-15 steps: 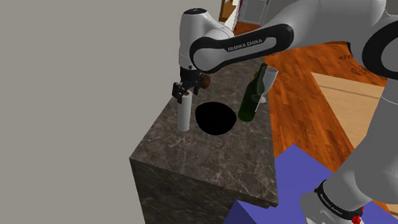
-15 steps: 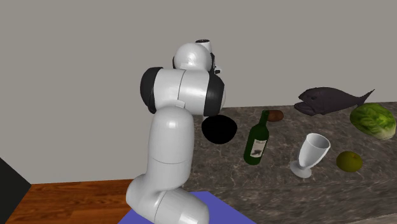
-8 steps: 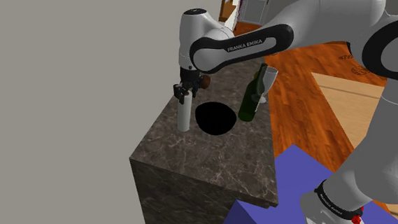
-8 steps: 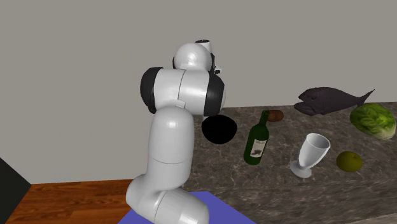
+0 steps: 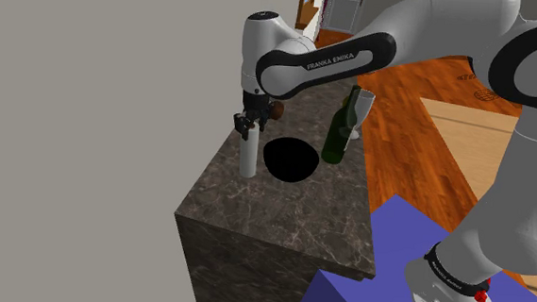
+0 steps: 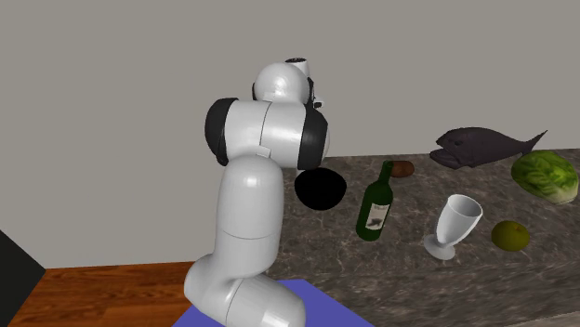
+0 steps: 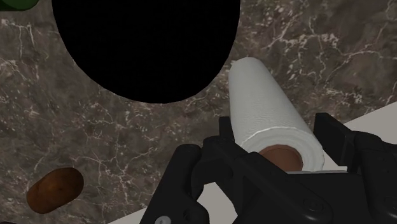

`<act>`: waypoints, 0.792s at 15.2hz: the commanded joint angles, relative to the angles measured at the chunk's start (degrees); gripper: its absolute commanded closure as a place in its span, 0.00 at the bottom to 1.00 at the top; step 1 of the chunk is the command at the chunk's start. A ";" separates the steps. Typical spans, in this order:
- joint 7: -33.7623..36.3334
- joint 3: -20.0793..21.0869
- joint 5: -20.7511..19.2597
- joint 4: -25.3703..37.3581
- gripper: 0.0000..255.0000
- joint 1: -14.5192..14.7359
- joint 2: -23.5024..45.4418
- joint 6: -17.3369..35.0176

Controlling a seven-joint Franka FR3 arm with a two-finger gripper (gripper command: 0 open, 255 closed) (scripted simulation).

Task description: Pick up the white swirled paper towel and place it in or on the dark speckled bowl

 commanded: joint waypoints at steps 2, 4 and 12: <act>-0.25 0.06 0.24 0.88 1.00 -0.04 -0.46 -1.35; -0.48 0.14 0.46 1.89 1.00 -0.05 -0.86 -2.72; -1.32 0.37 1.16 6.45 1.00 0.00 -2.05 -8.37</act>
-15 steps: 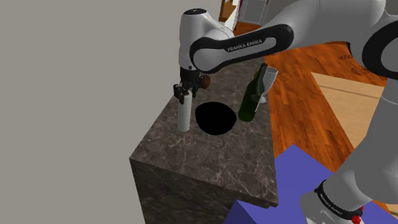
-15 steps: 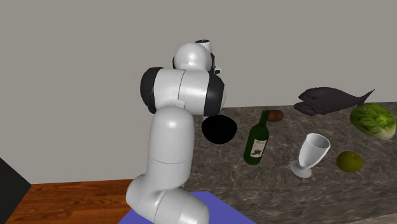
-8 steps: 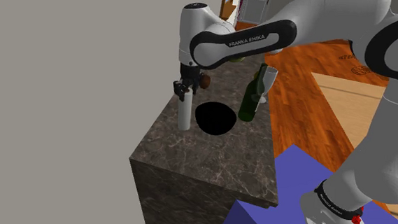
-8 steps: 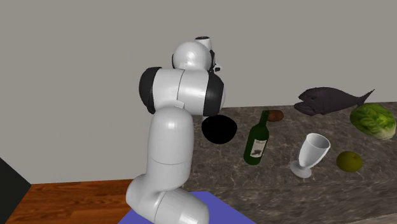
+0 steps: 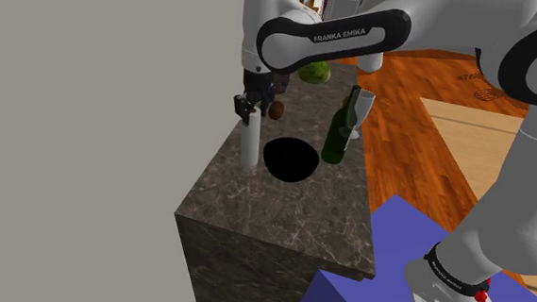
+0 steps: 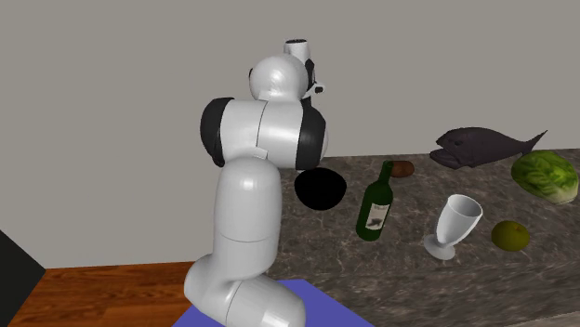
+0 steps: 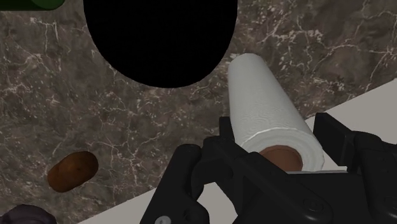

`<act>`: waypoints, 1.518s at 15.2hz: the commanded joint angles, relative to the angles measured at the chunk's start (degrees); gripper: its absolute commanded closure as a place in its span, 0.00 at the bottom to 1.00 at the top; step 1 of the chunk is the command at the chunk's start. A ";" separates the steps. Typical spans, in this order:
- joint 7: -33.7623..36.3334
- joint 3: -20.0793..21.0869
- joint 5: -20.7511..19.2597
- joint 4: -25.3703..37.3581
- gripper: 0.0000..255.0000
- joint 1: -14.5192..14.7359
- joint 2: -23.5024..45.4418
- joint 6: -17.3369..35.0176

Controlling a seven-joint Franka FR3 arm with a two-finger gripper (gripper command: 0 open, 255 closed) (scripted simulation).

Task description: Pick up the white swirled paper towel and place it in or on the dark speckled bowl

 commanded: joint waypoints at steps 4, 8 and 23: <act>-0.47 0.13 0.34 3.27 1.00 0.08 -0.54 -3.78; -0.79 0.20 0.48 6.25 1.00 0.22 -0.61 -6.81; -3.40 0.02 1.46 14.80 1.00 -0.57 -2.83 -17.26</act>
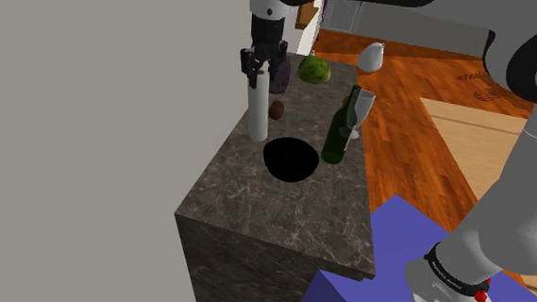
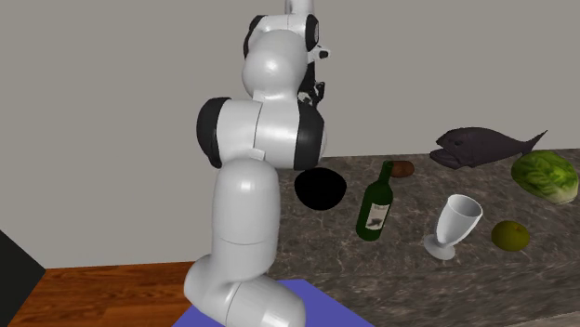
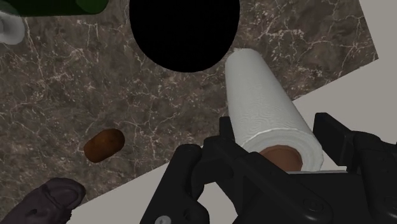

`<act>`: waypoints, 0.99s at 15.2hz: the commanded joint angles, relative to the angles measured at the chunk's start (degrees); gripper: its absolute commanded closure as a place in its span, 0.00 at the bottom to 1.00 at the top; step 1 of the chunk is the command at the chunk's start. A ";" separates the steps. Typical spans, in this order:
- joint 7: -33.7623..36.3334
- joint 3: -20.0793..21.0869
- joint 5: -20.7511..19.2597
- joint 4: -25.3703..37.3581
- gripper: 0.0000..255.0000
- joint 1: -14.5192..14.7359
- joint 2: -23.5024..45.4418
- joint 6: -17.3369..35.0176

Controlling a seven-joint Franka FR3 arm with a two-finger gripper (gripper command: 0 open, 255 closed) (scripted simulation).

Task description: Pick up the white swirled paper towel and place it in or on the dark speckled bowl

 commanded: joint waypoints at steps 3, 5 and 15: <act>-3.85 -1.07 2.19 -4.50 1.00 -2.88 -6.44 -1.30; -5.94 -1.85 3.20 -6.44 1.00 -4.19 -9.52 -2.13; -13.47 -5.56 5.90 -13.76 1.00 -7.97 -19.30 -3.74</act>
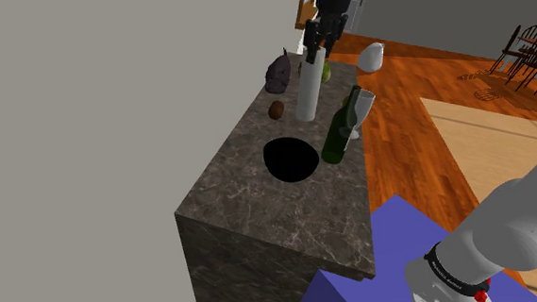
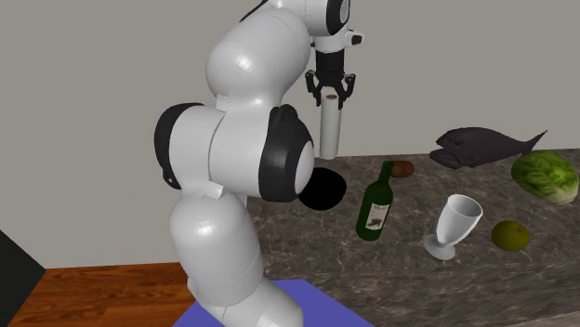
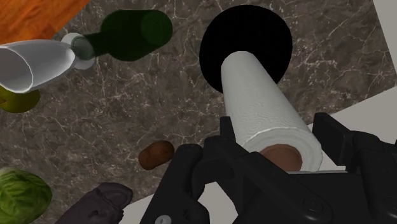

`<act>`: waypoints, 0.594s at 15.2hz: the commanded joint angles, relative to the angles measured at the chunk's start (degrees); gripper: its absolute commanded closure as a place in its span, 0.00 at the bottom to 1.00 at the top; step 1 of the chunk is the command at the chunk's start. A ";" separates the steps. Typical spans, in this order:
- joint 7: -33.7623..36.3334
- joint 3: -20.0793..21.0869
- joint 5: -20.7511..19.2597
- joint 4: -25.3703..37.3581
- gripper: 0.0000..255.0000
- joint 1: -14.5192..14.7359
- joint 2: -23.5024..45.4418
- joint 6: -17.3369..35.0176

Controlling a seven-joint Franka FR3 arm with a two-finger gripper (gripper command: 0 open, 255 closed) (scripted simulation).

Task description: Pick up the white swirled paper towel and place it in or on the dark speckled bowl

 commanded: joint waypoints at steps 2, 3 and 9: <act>-0.17 -0.18 0.22 -3.41 1.00 -0.10 -1.04 2.41; -0.16 -0.20 0.27 -4.47 1.00 -0.11 -1.28 3.23; -0.04 -0.29 0.47 -10.42 1.00 -0.12 -2.40 8.07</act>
